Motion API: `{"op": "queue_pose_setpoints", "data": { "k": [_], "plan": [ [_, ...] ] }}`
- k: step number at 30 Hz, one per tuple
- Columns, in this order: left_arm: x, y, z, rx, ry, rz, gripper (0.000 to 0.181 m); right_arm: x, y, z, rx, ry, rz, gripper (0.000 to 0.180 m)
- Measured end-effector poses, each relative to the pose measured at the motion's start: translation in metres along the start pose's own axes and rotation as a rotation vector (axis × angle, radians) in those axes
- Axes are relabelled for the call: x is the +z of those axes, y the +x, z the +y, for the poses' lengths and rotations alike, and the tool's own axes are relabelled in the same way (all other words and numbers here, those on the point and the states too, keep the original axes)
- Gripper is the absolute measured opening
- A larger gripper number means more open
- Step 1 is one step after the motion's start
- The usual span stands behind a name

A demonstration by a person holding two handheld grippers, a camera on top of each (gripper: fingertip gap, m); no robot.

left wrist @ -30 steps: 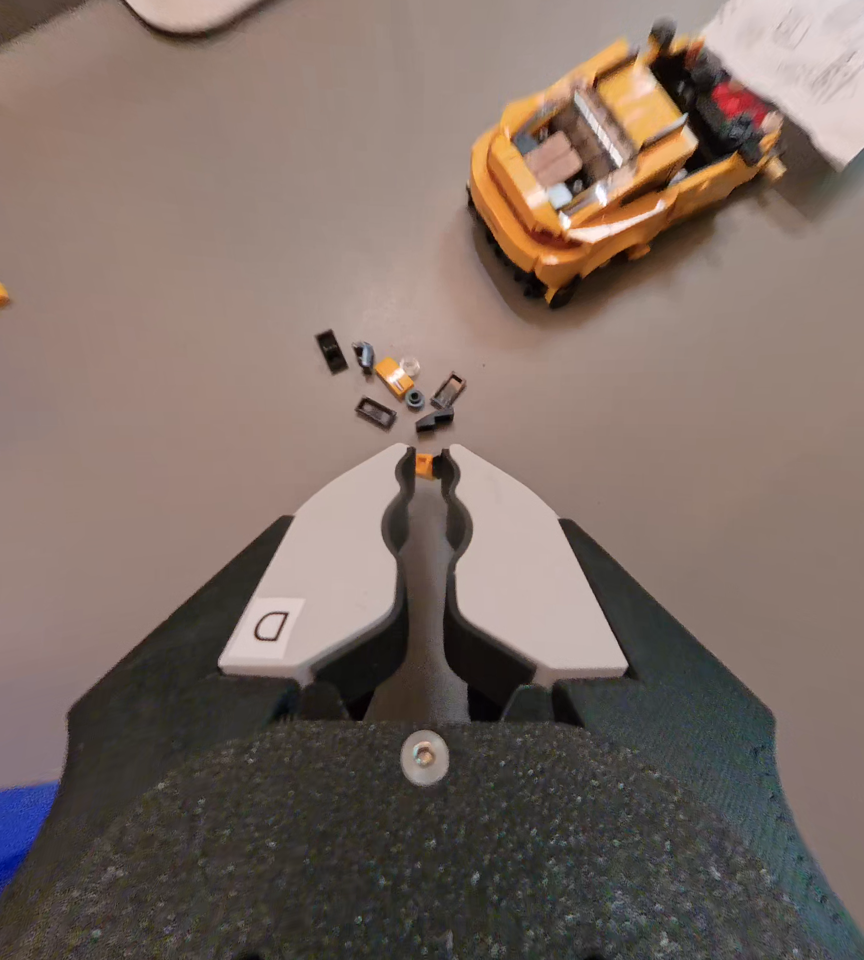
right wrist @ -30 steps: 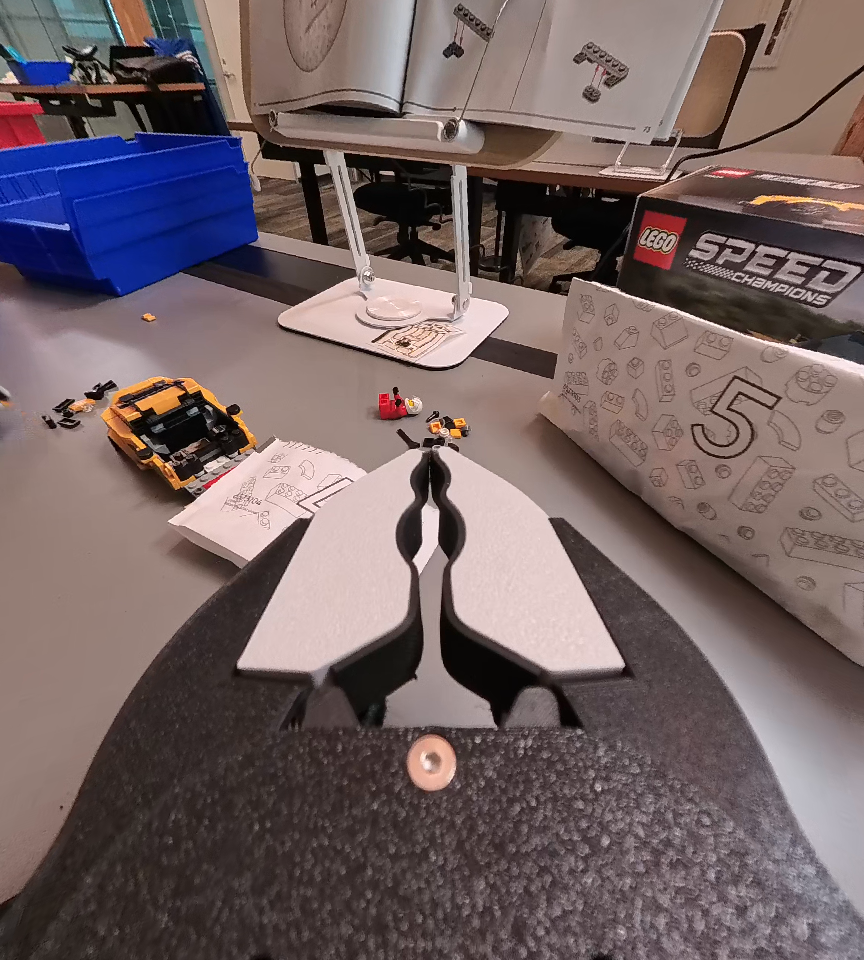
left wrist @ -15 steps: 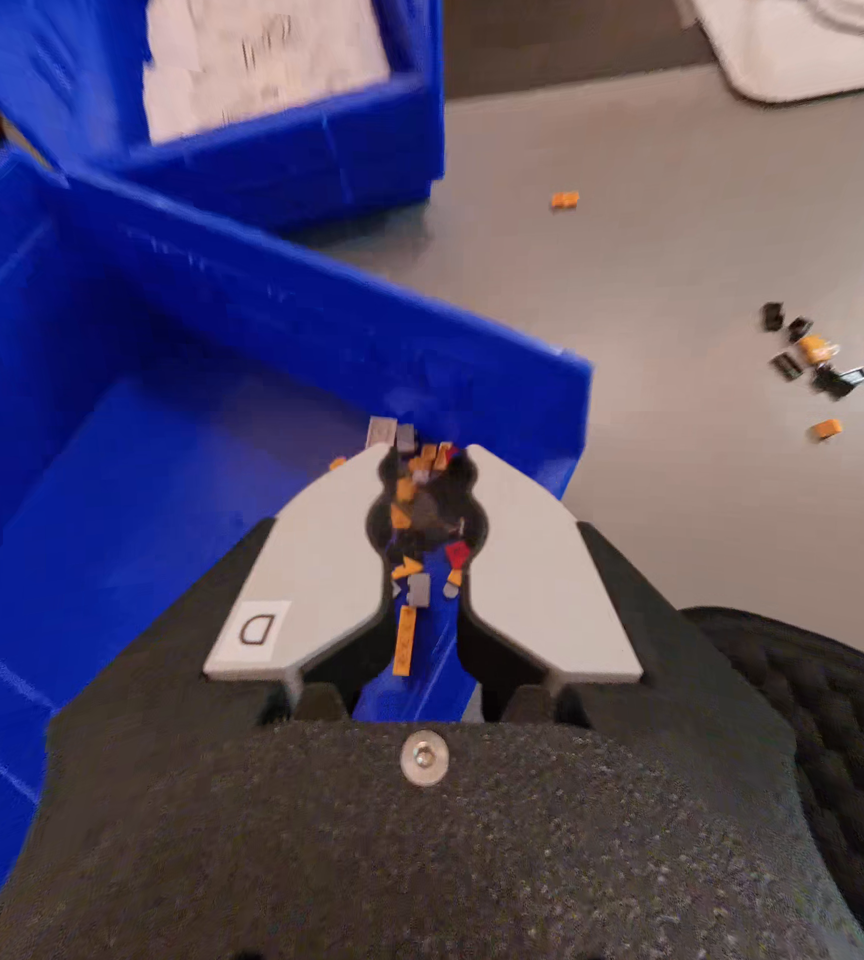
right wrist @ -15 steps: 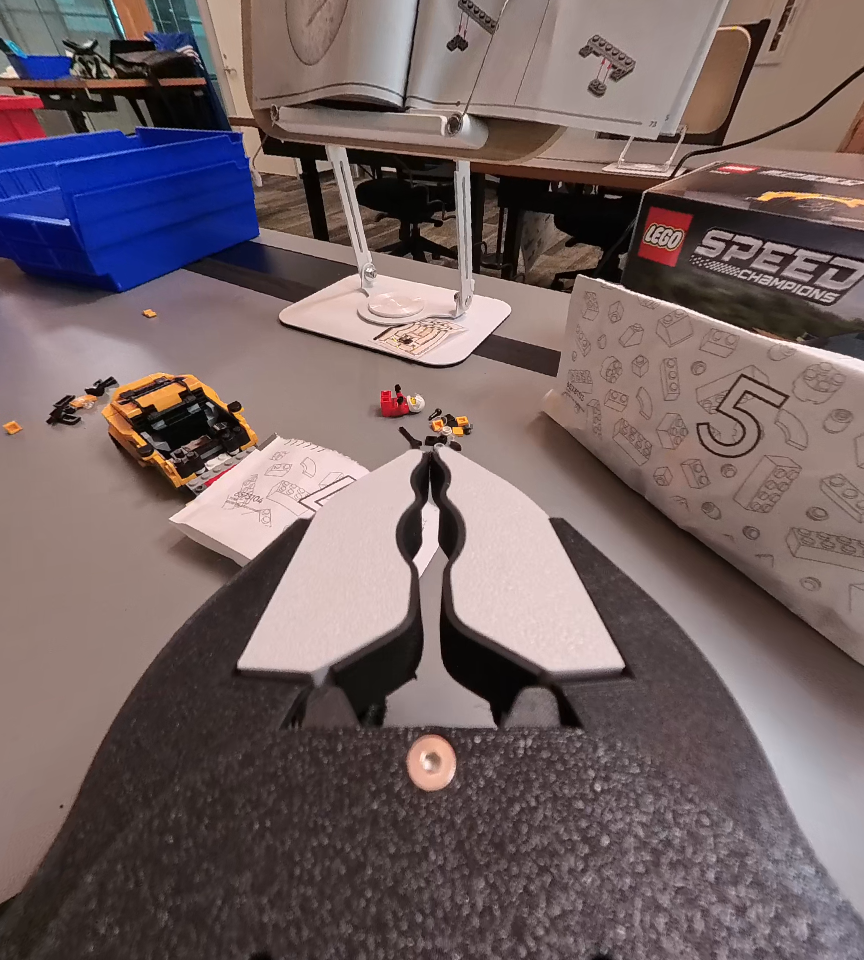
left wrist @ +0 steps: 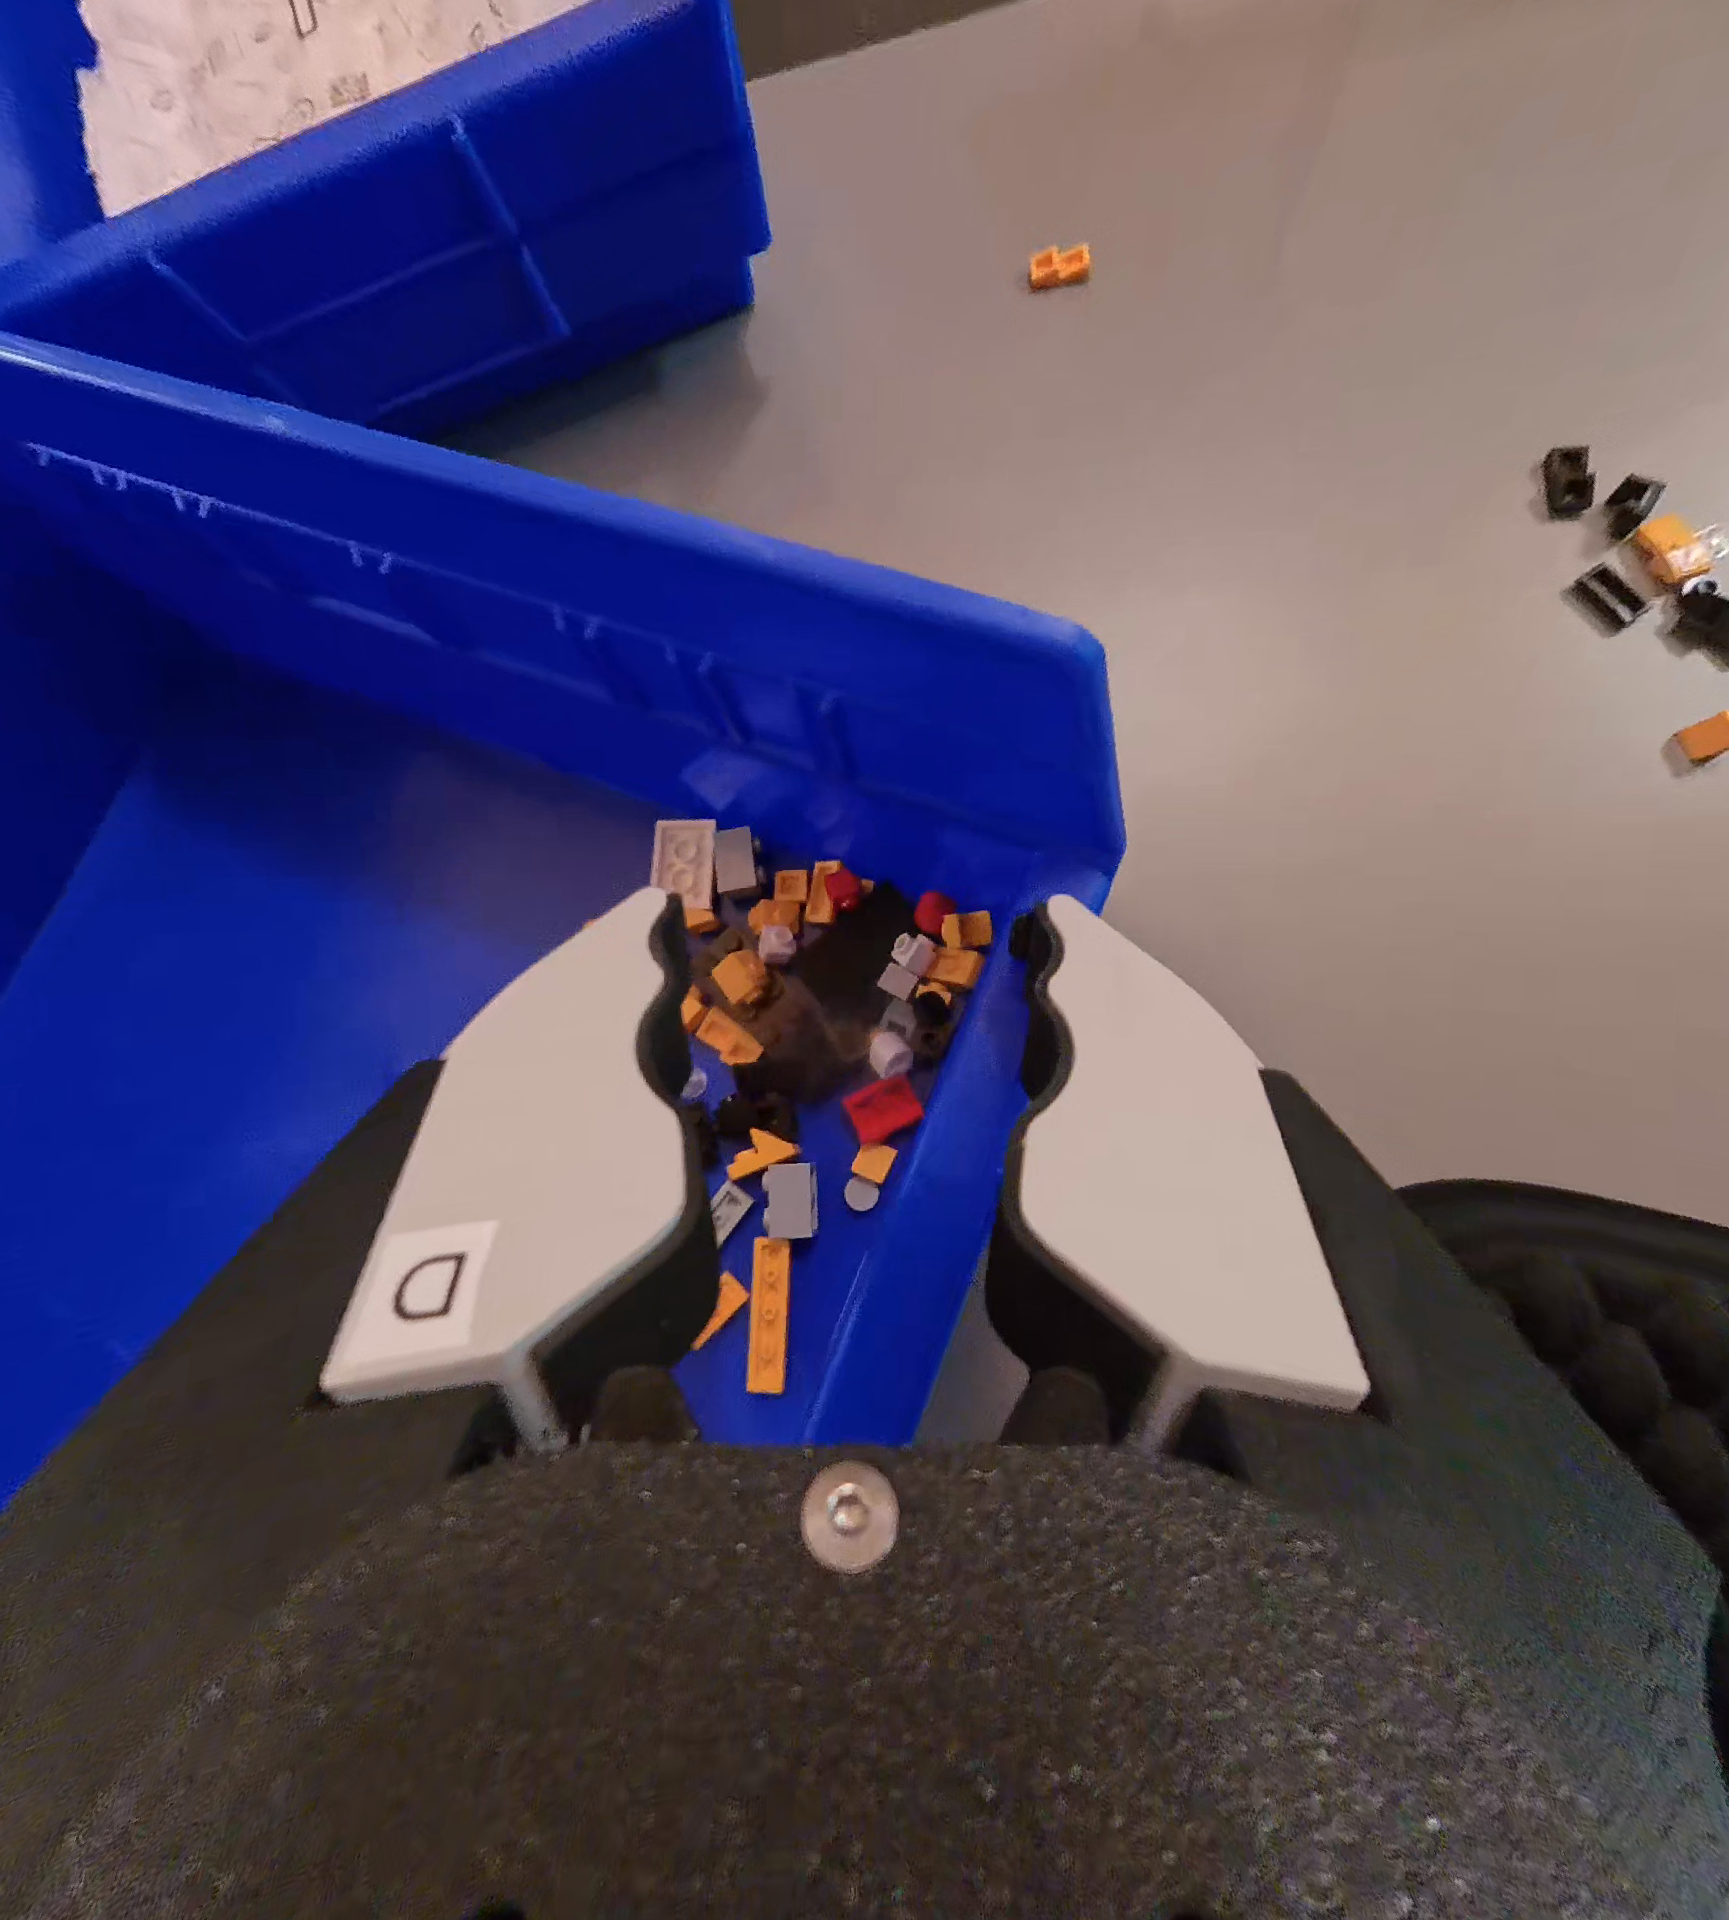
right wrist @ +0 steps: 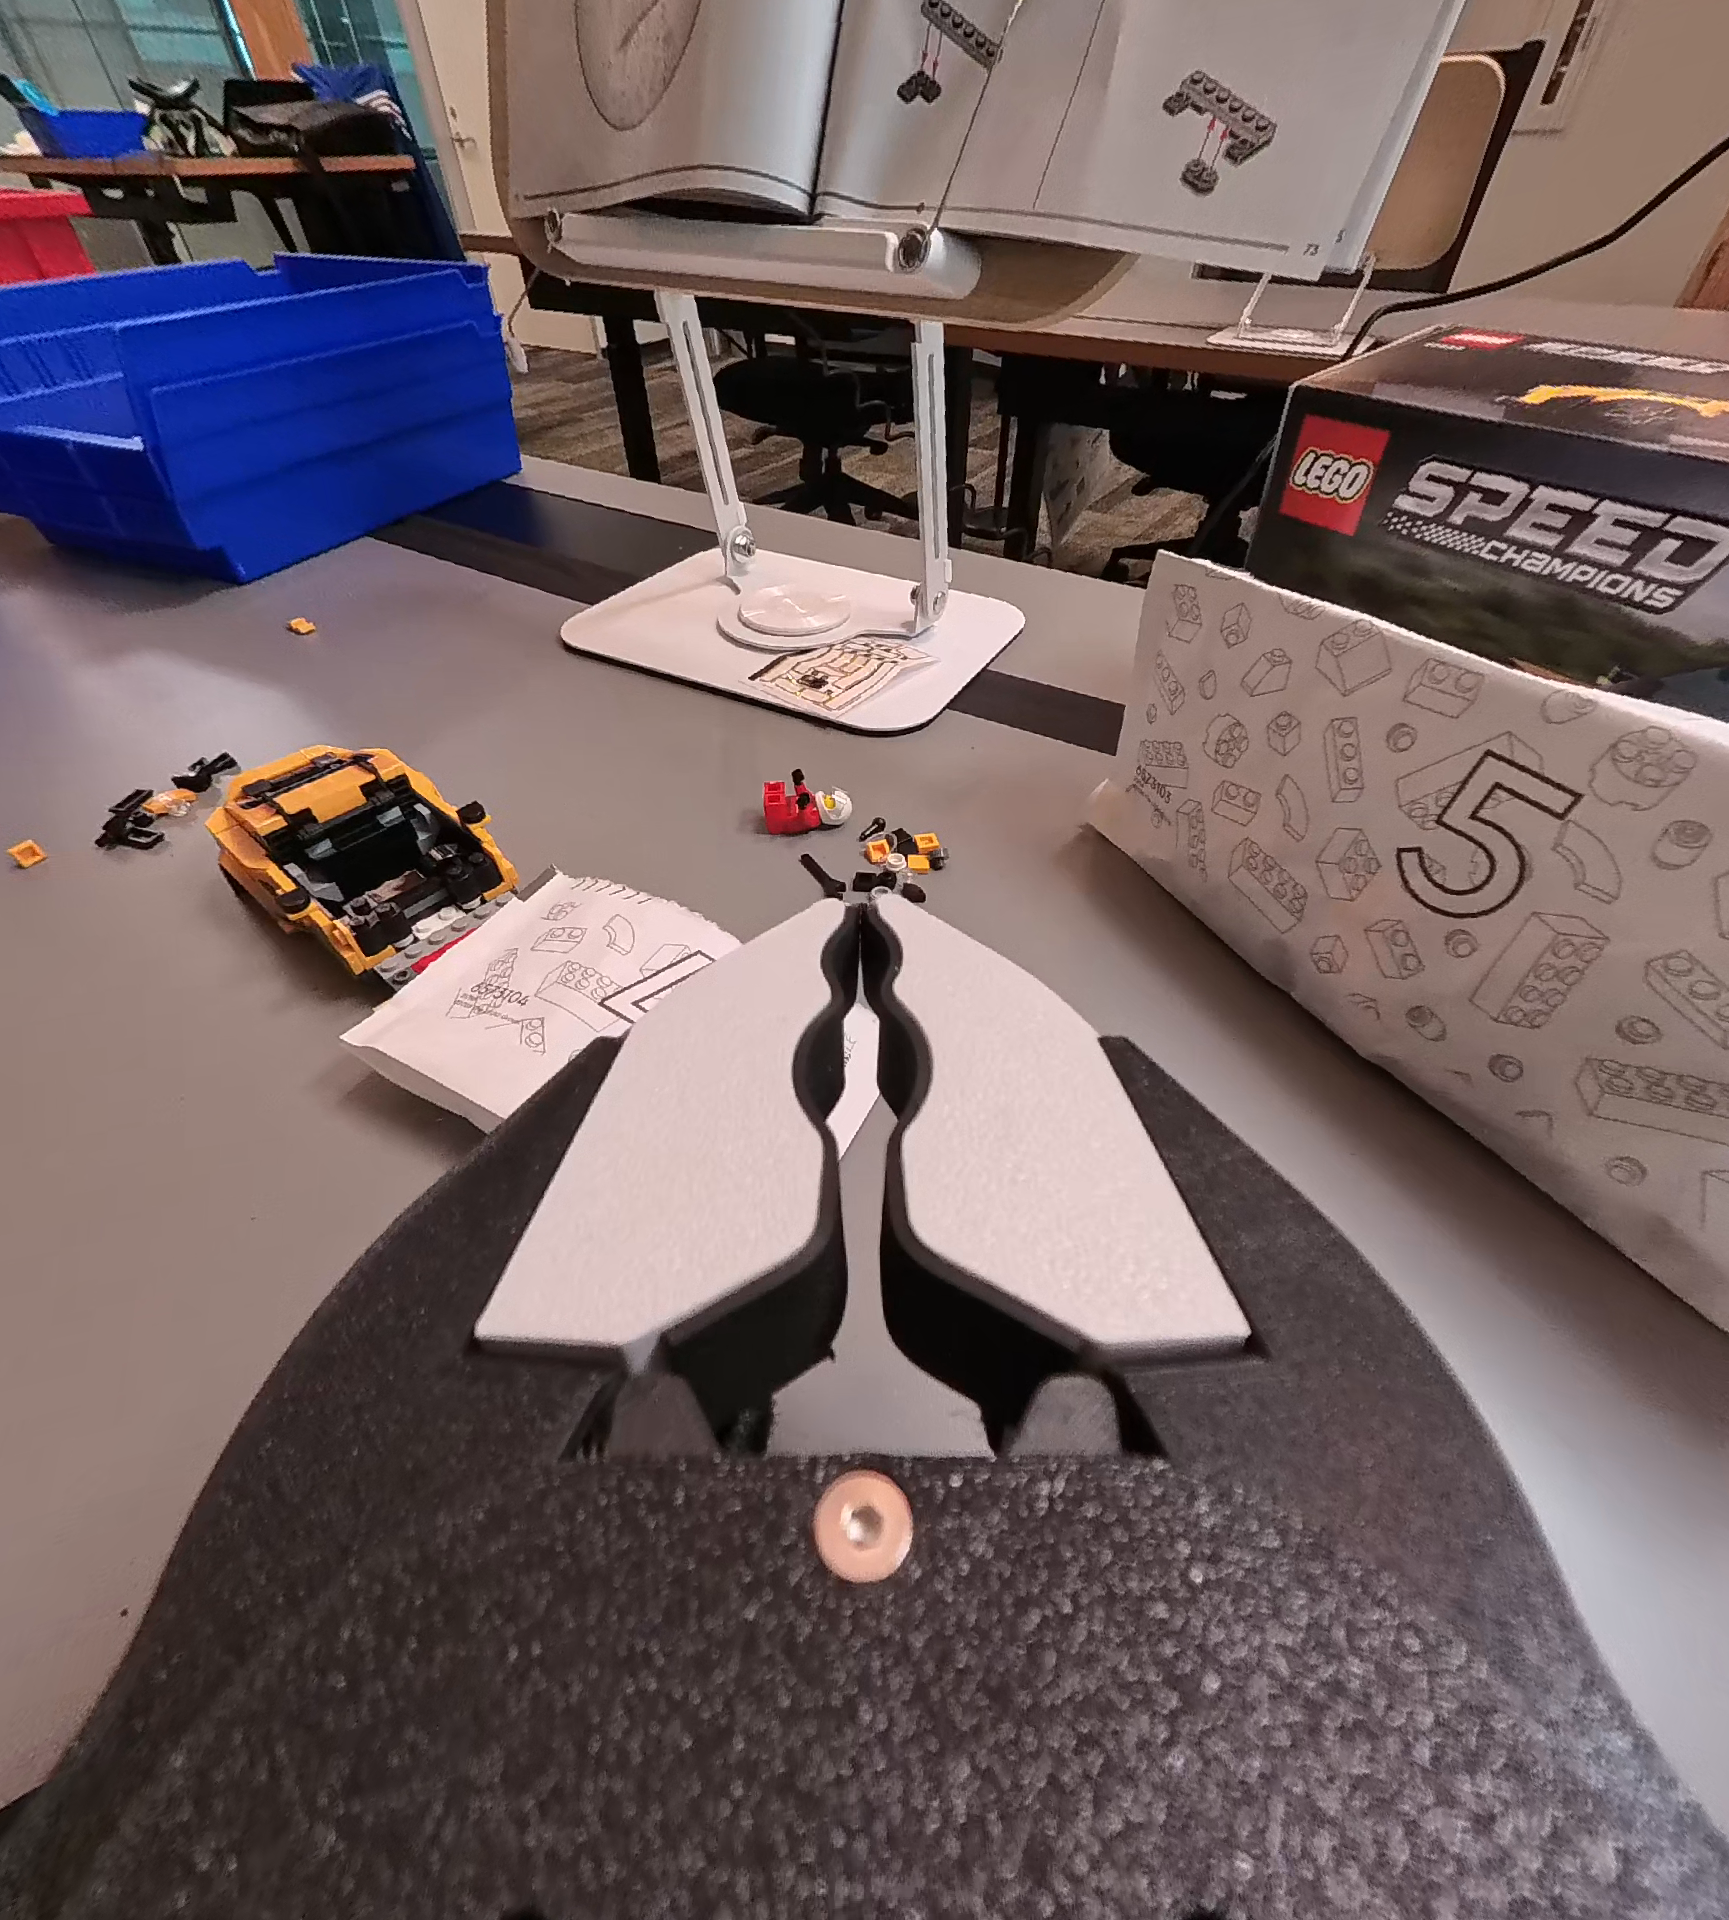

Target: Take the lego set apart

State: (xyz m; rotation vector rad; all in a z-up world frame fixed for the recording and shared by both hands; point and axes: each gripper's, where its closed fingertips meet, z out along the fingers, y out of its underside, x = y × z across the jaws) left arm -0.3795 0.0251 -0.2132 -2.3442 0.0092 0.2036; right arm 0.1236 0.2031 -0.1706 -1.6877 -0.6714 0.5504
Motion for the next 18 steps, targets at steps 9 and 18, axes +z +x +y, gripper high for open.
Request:
{"op": "queue_pose_setpoints", "data": {
  "k": [9,18],
  "plan": [
    [0.002,0.011,0.003,-0.086,0.009,0.097,0.059,-0.001,-0.001,-0.002,-0.005,0.006,0.001,0.000],
    [0.001,0.009,0.013,-0.407,-0.045,0.323,0.048,-0.002,-0.002,-0.004,-0.009,0.010,-0.001,0.000]
  ]
}}
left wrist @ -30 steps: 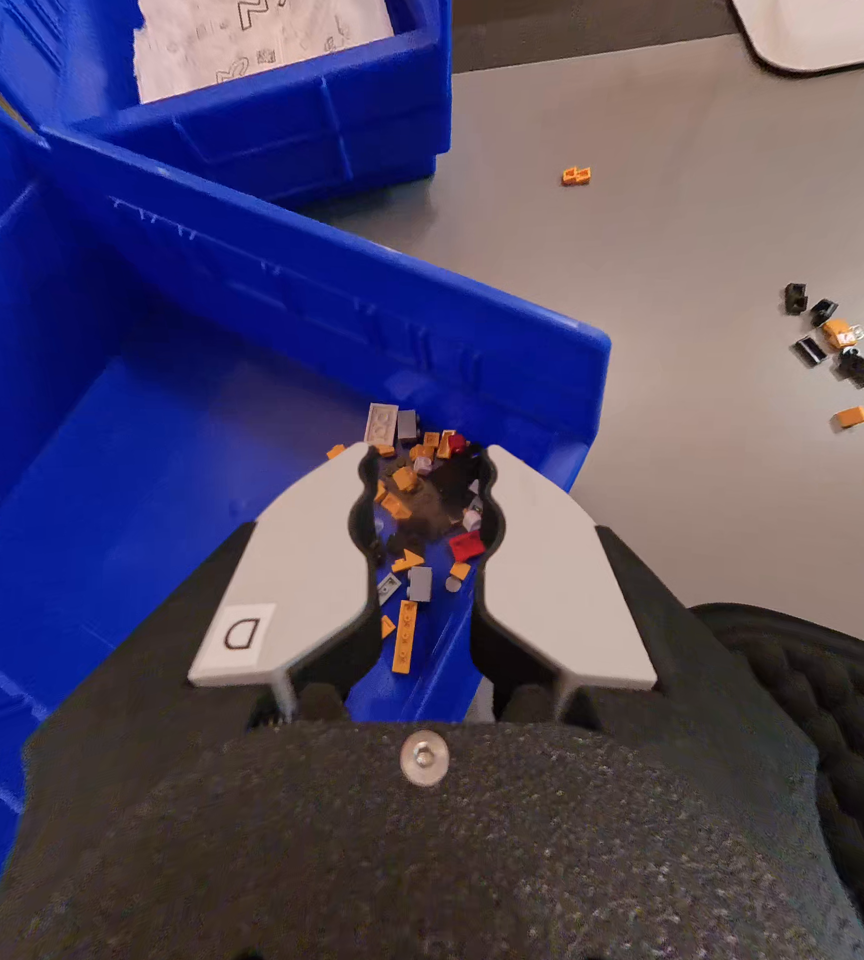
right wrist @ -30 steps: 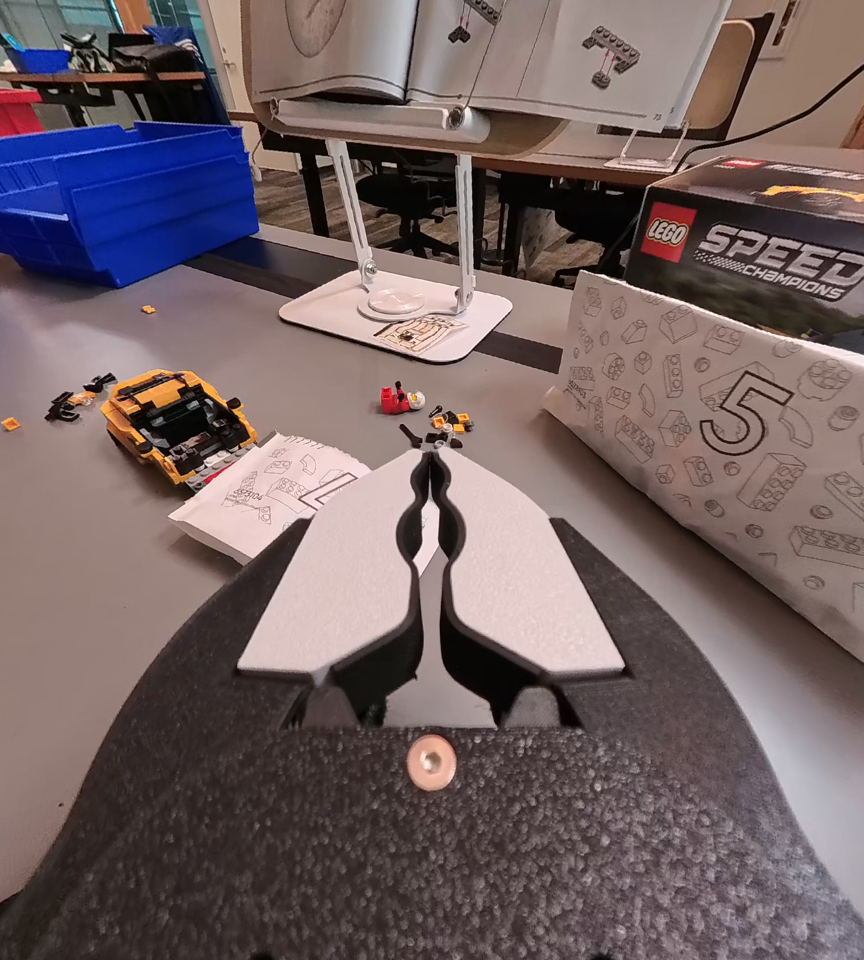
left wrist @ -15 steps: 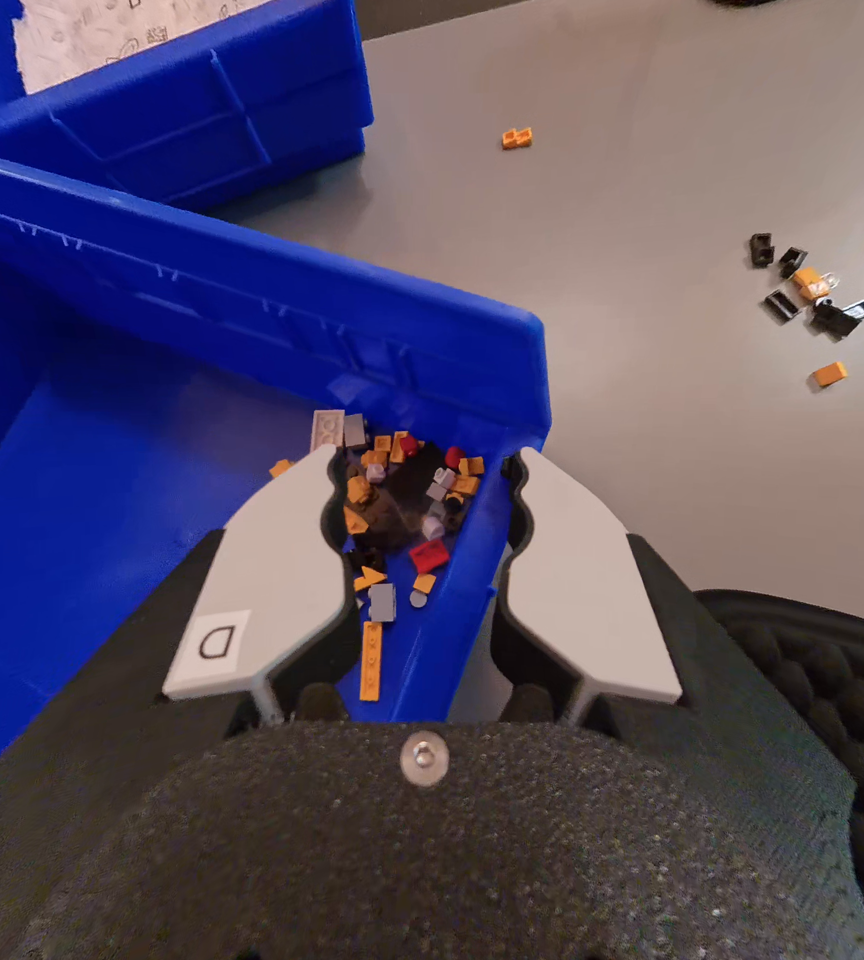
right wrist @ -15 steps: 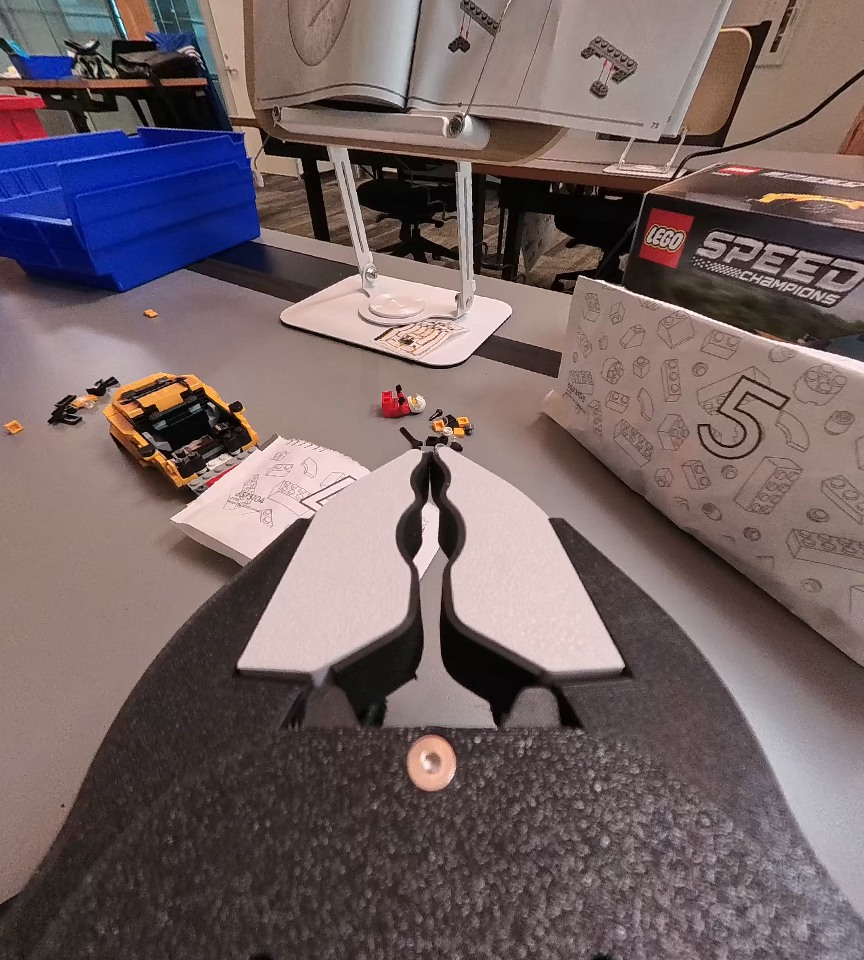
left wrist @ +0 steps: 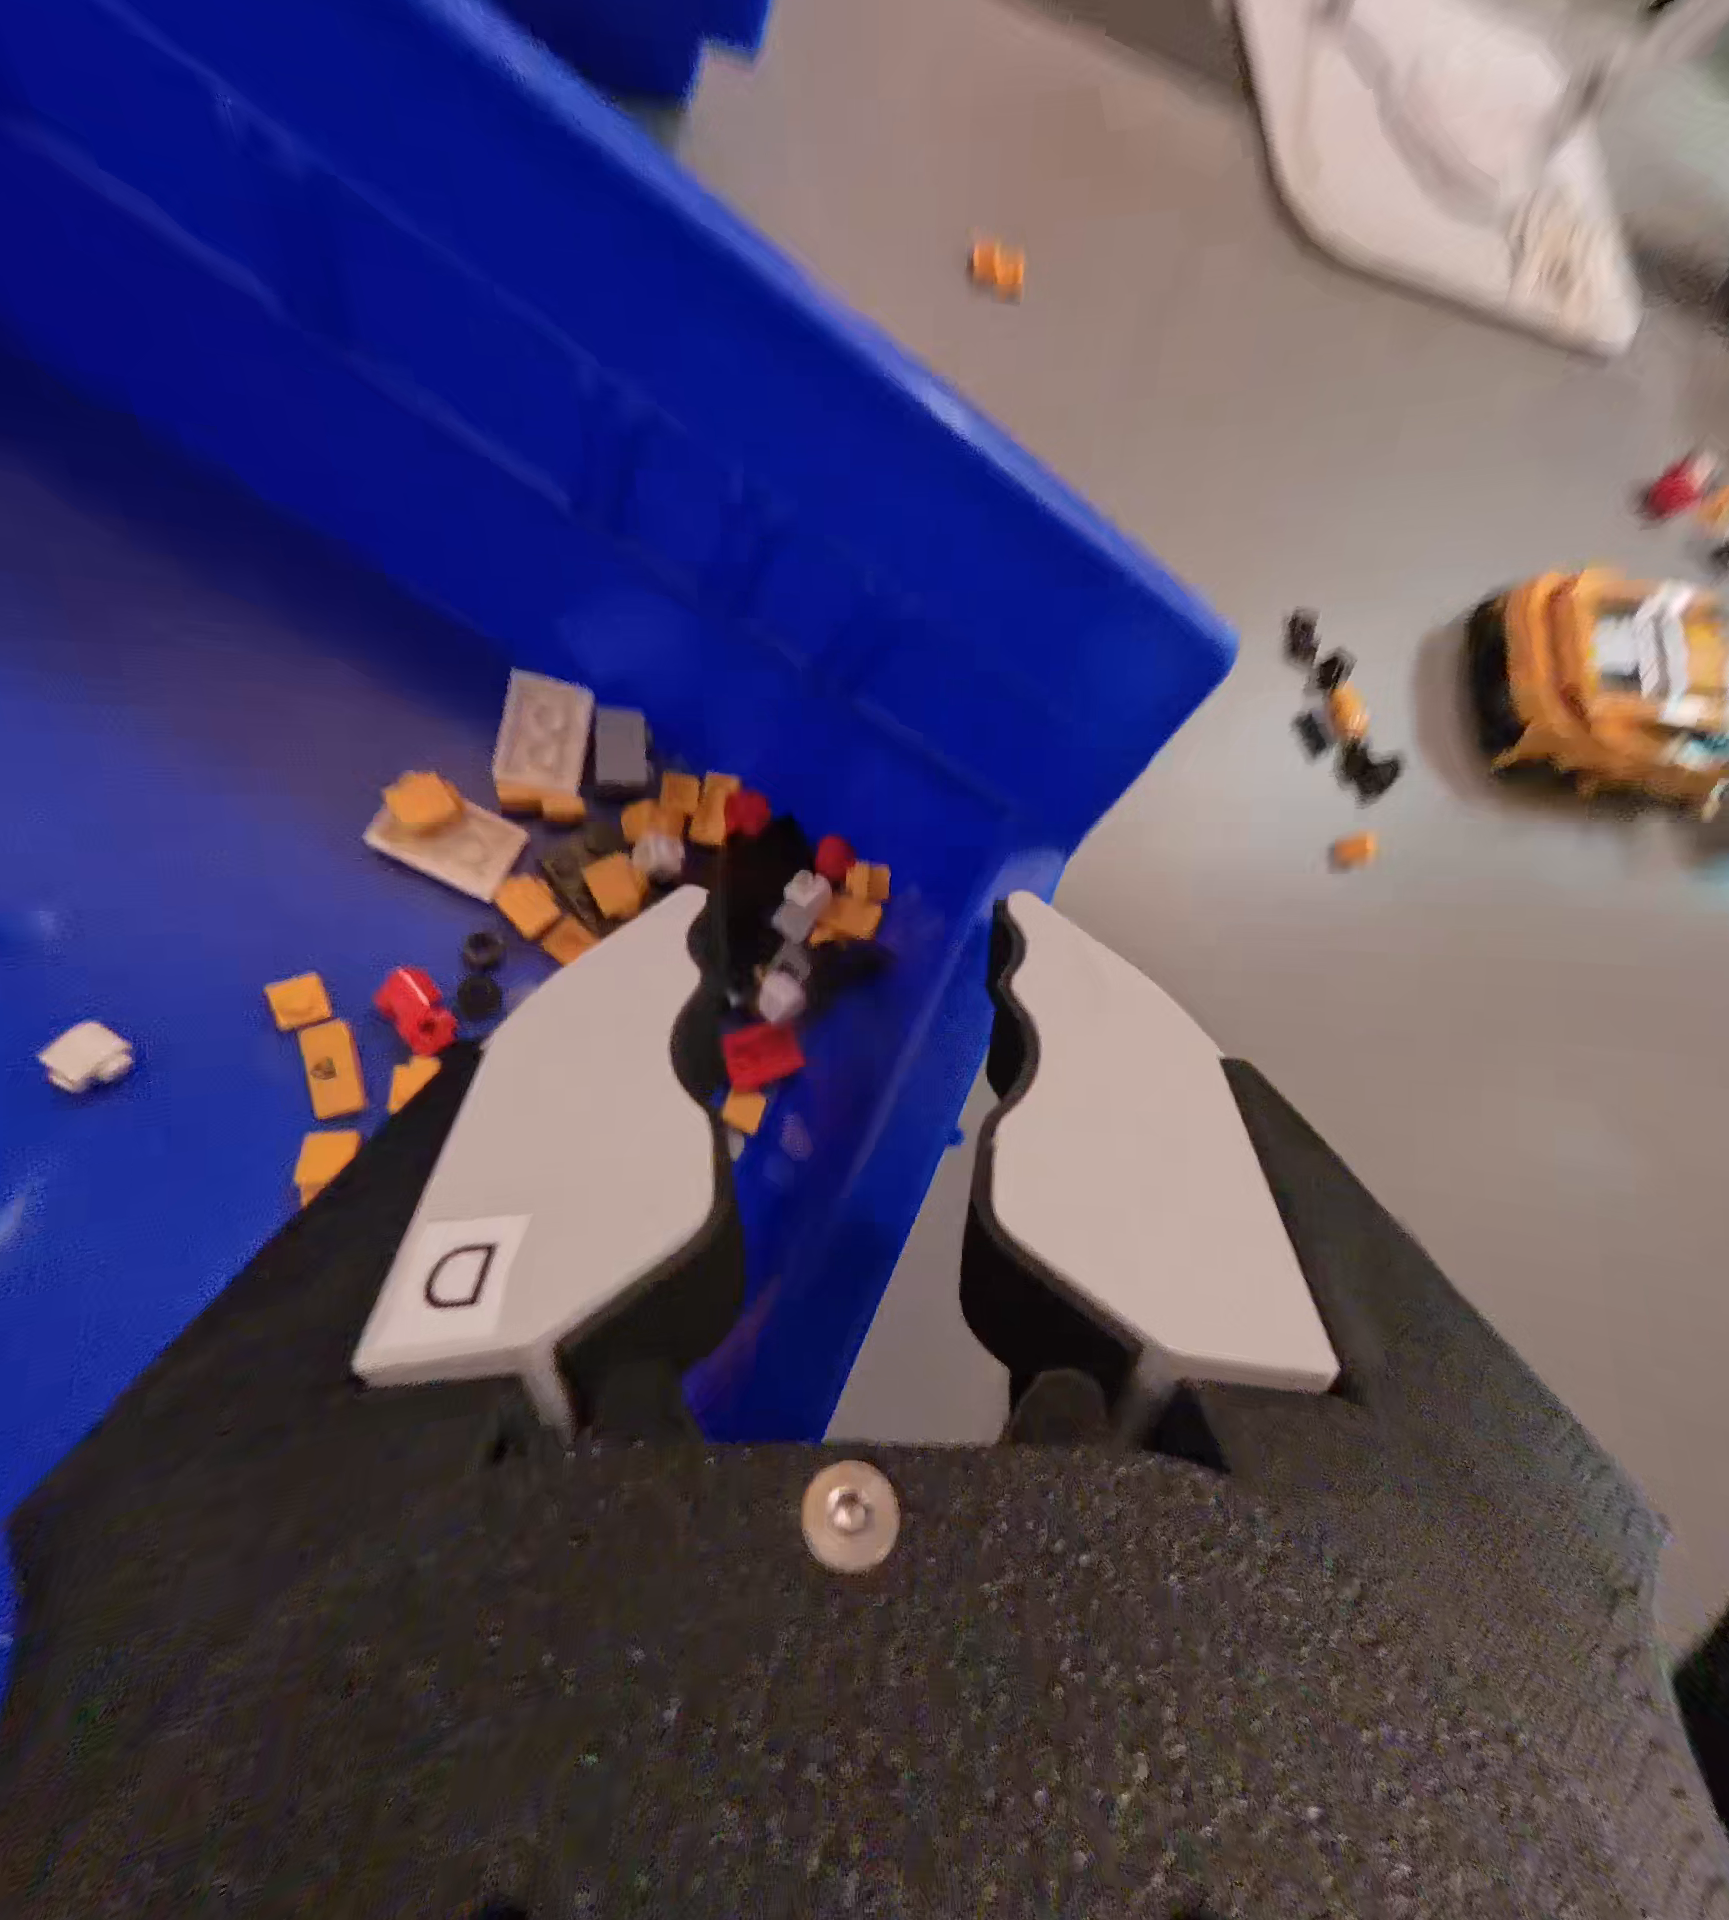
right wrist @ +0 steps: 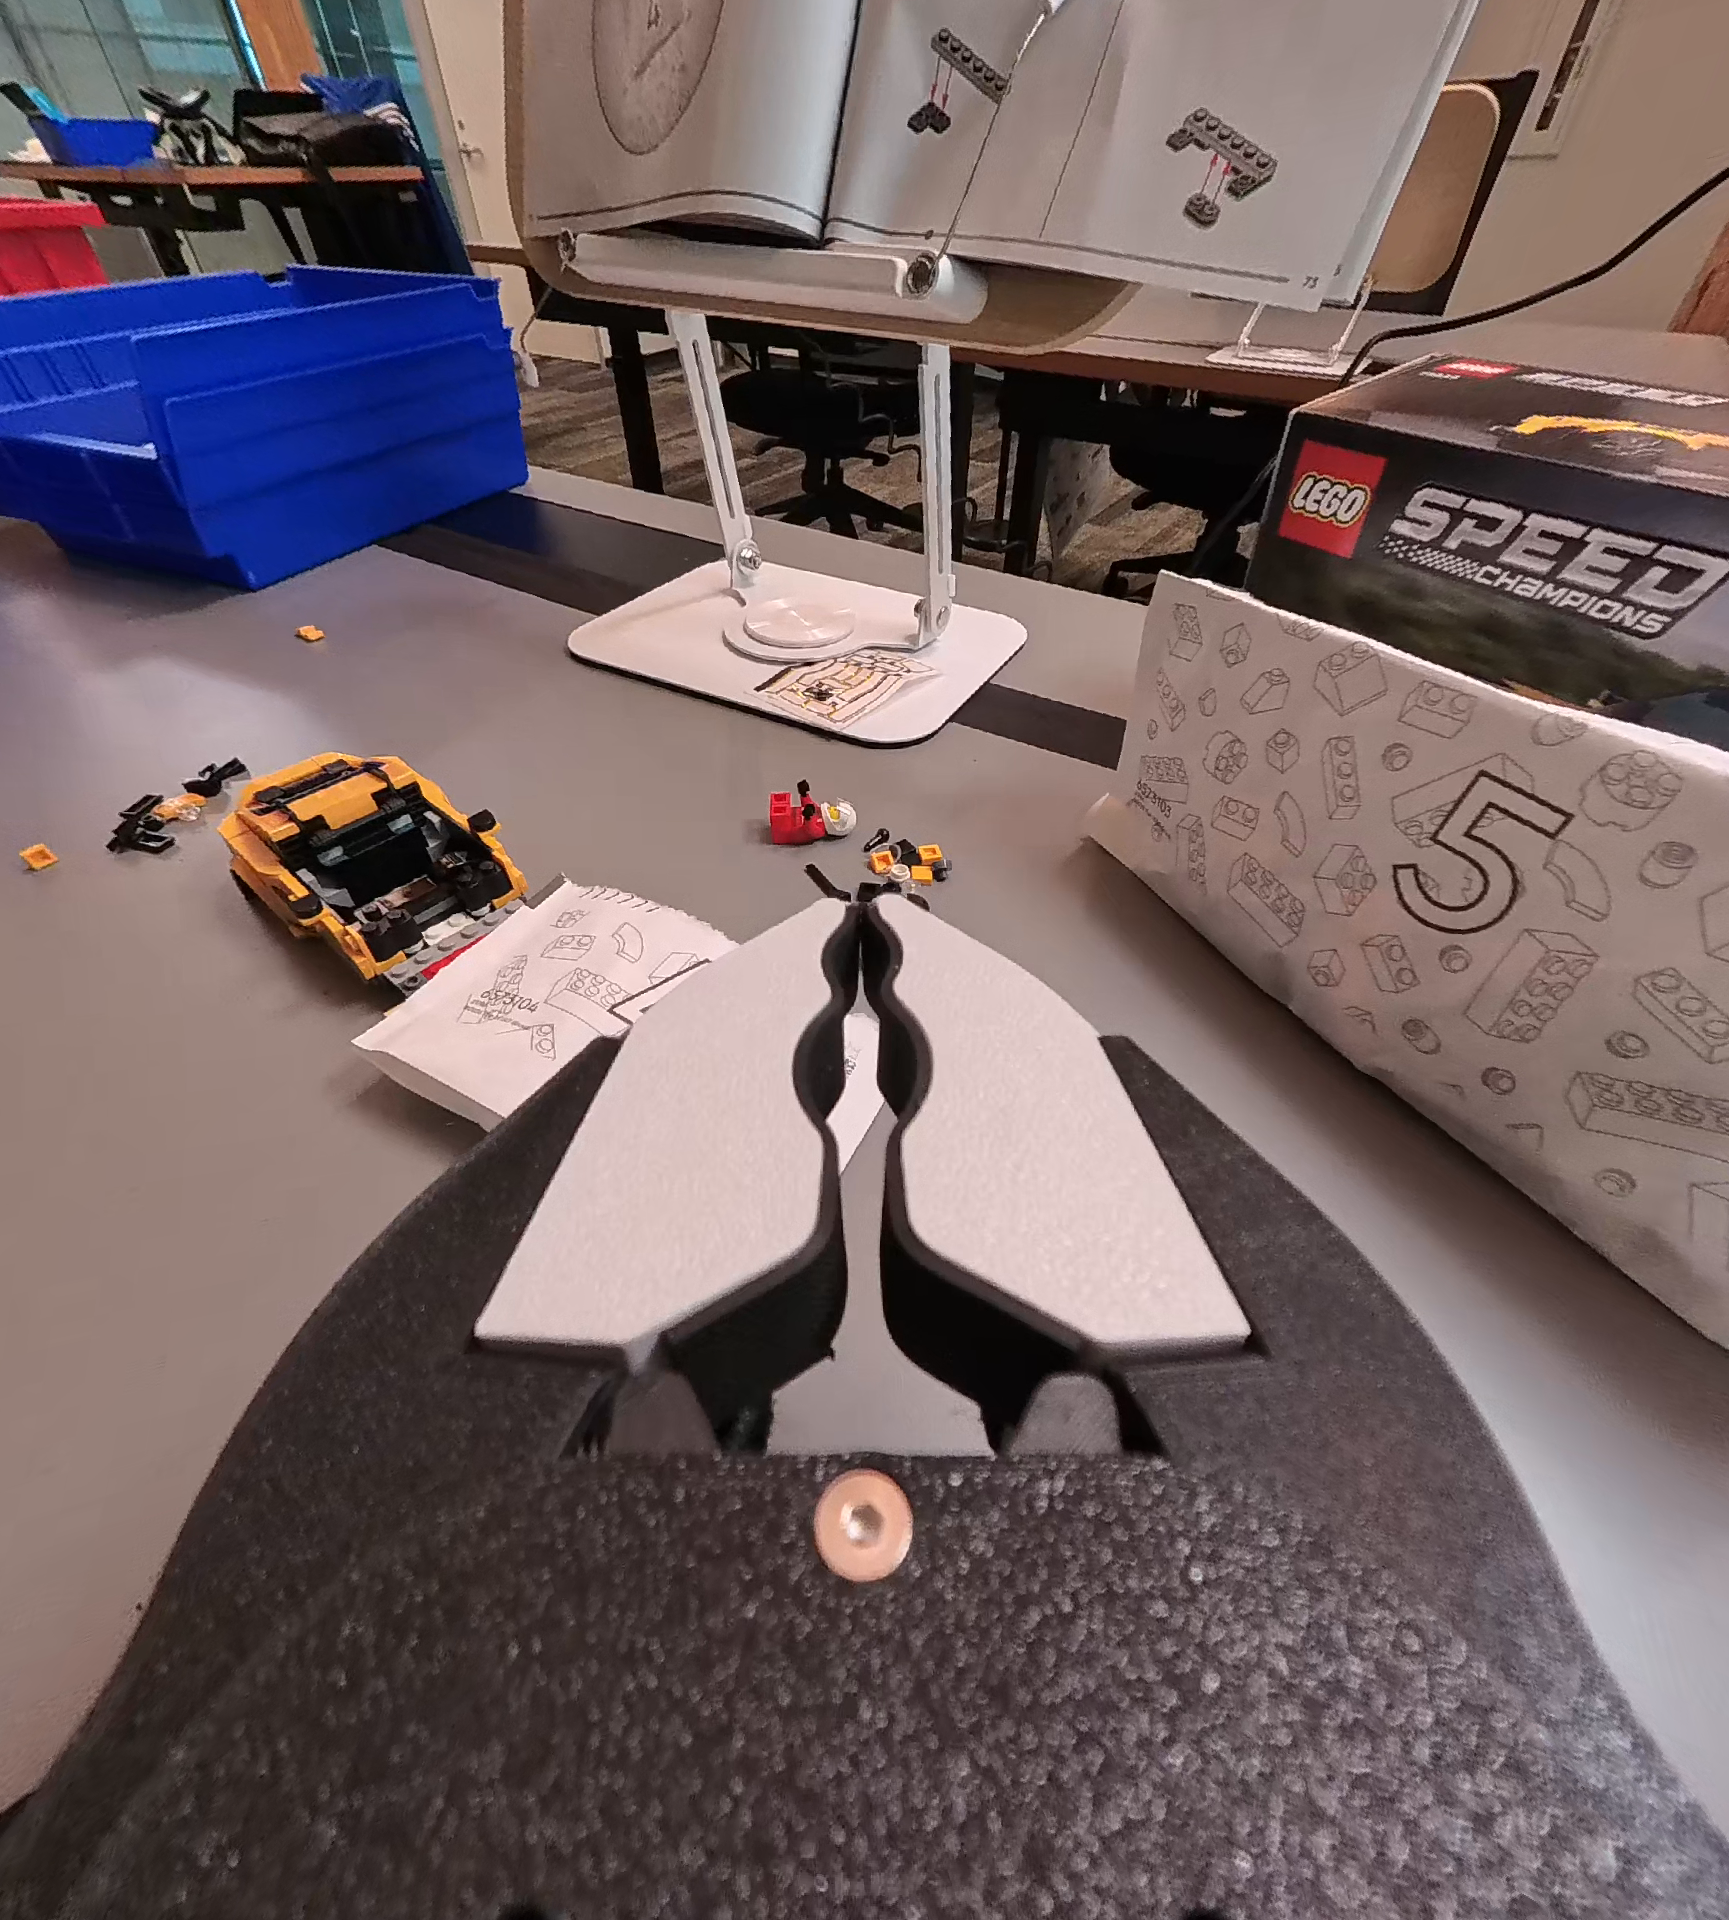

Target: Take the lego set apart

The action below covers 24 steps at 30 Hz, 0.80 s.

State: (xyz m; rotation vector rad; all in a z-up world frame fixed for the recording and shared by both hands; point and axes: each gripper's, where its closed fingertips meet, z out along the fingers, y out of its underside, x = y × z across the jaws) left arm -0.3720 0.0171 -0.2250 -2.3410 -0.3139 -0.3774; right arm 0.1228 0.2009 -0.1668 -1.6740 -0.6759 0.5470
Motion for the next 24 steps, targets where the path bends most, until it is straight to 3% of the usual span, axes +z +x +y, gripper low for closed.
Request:
{"op": "queue_pose_setpoints", "data": {
  "k": [1,4,8,13,18,24],
  "plan": [
    [0.002,0.002,0.004,0.010,-0.034,0.007,0.053,0.000,0.000,0.000,-0.001,-0.001,0.000,0.000],
    [0.001,0.012,0.007,0.046,-0.076,0.047,0.045,0.000,0.000,0.000,0.000,-0.001,0.000,0.000],
    [-0.006,0.031,-0.005,0.114,-0.002,0.063,0.049,0.000,0.000,0.001,0.000,-0.002,0.003,0.000],
    [-0.014,0.080,-0.018,0.426,0.082,-0.004,0.021,0.001,0.000,0.002,0.001,-0.008,0.001,0.000],
    [0.036,0.138,0.006,0.537,-0.026,0.156,0.019,0.001,0.000,0.001,-0.001,-0.004,0.001,0.000],
    [0.090,0.157,0.033,0.617,-0.178,0.137,0.023,-0.001,0.002,-0.001,0.000,0.005,0.006,0.000]
  ]
}}
